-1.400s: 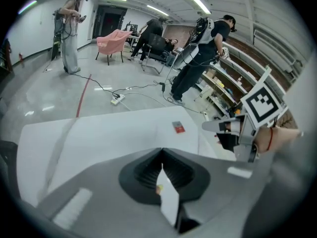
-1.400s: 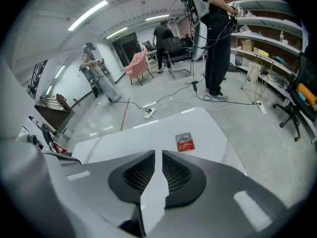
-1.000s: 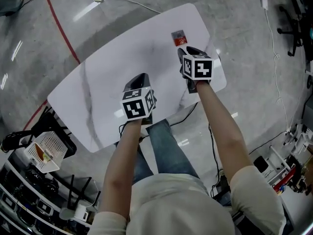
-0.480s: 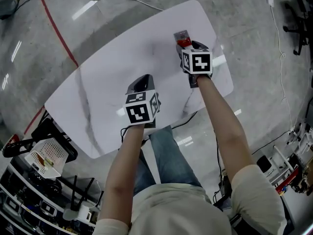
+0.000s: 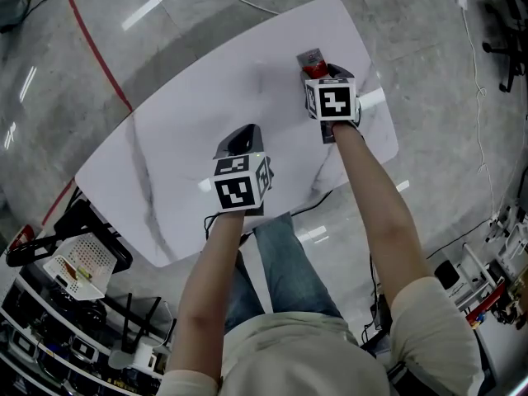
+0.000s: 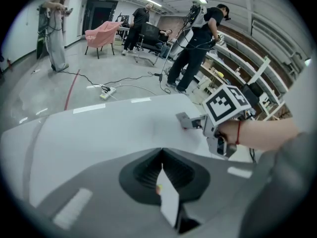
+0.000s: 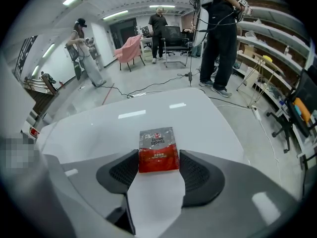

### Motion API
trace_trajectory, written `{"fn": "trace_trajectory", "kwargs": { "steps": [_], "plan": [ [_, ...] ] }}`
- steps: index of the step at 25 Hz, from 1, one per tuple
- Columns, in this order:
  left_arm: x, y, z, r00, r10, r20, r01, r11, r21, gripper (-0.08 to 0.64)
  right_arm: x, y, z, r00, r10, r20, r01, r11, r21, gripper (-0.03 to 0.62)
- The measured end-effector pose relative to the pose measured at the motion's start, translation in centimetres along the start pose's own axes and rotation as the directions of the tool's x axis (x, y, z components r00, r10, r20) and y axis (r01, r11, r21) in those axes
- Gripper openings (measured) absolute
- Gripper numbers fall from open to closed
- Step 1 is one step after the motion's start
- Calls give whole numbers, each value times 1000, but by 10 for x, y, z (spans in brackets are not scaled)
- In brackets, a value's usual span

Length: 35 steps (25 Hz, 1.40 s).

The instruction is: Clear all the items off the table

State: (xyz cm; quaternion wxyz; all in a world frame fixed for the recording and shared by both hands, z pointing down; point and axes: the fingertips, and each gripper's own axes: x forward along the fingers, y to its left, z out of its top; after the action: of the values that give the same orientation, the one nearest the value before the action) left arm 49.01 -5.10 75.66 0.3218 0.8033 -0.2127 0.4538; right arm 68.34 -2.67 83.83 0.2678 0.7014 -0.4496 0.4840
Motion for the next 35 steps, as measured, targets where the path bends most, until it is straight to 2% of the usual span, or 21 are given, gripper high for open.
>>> {"fn": "trace_trajectory", "kwargs": {
  "steps": [5, 6, 7, 13, 14, 15, 21, 35],
  "plan": [
    [-4, -1, -3, 1000, 4, -1, -4, 1000, -2, 9, -2, -1, -1, 1000, -7, -11, 7, 1000, -16, 246],
    [-4, -1, -4, 1000, 4, -2, -4, 1000, -1, 9, -2, -1, -1, 1000, -9, -14, 9, 1000, -18, 227],
    [-4, -1, -5, 1000, 3, -3, -3, 1000, 0, 9, -2, -1, -2, 1000, -10, -17, 9, 1000, -17, 171],
    [-7, -4, -13, 1000, -2, -7, 2, 1000, 12, 9, -5, 0, -2, 1000, -15, -12, 15, 1000, -3, 120],
    [-8, -4, -14, 1000, -1, -8, 1, 1000, 11, 9, -6, 1, -2, 1000, -18, -11, 18, 1000, -4, 39],
    [-10, -4, -14, 1000, -1, -8, 1, 1000, 11, 9, -8, 1, -3, 1000, -20, -13, 20, 1000, 0, 28],
    [-19, -8, -14, 1000, -6, -3, 6, 1000, 29, 9, -22, 3, -14, 999, -24, -27, 25, 999, 32, 23],
    [-63, -18, -15, 1000, 1, 5, -1, 999, 50, 9, -88, 7, -8, 998, -48, 35, 46, 997, 61, 23]
  ]
}}
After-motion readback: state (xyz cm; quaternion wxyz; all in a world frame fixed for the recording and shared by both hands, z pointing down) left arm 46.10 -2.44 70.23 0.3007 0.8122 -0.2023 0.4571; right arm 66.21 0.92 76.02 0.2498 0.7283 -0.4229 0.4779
